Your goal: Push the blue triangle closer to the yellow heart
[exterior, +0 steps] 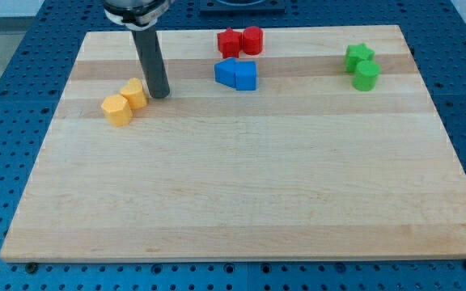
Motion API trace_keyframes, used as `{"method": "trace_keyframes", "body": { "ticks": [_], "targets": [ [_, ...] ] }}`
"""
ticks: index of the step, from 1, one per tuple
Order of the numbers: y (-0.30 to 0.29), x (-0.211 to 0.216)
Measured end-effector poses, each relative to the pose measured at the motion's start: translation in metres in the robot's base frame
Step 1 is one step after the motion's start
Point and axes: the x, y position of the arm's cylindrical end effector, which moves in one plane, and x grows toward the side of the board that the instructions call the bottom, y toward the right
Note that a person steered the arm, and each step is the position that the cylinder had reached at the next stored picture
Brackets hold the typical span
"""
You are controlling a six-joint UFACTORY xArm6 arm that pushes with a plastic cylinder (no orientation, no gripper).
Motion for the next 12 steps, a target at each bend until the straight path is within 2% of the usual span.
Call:
{"method": "trace_keyframes", "body": {
  "ticks": [2, 4, 5, 7, 12],
  "targets": [
    [-0.020, 0.000],
    [-0.017, -0.035],
    [0.001, -0.035],
    [0.025, -0.062],
    [0.151, -0.075]
  ]
}}
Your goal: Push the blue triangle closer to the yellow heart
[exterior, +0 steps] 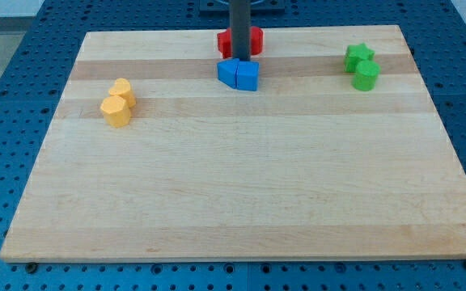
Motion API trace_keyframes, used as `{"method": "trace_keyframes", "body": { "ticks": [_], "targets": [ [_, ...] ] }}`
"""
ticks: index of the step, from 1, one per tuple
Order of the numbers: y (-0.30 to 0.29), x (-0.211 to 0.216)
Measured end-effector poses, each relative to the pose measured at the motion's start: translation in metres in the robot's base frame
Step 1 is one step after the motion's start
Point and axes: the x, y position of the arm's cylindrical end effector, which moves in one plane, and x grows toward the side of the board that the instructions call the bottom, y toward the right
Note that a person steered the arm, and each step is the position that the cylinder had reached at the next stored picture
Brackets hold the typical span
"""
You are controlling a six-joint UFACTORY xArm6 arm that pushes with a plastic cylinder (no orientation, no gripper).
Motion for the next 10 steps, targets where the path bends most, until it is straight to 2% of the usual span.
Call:
{"method": "trace_keyframes", "body": {
  "ticks": [1, 4, 7, 10],
  "targets": [
    [0.015, 0.010],
    [0.014, 0.038],
    [-0.043, 0.036],
    [-0.087, 0.004]
  ]
}}
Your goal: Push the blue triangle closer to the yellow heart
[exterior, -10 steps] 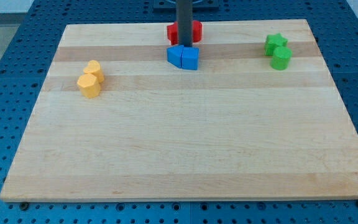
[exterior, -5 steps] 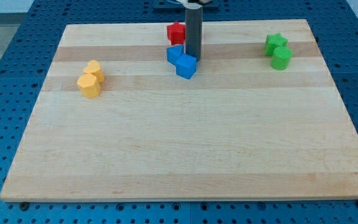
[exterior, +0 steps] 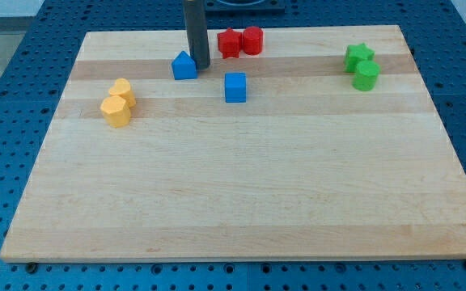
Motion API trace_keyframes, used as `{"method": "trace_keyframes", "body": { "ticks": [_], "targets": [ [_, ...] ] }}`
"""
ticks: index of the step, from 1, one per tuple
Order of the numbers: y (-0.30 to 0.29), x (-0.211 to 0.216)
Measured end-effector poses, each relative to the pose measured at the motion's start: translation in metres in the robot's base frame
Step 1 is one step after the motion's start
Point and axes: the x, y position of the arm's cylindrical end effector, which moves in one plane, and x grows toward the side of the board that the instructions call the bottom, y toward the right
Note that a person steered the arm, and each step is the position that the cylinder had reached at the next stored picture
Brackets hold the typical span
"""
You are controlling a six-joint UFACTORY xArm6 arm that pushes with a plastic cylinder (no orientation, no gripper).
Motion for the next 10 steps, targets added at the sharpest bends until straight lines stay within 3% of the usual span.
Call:
{"method": "trace_keyframes", "body": {
  "ticks": [6, 10],
  "targets": [
    [-0.060, 0.025],
    [-0.053, 0.059]
  ]
}}
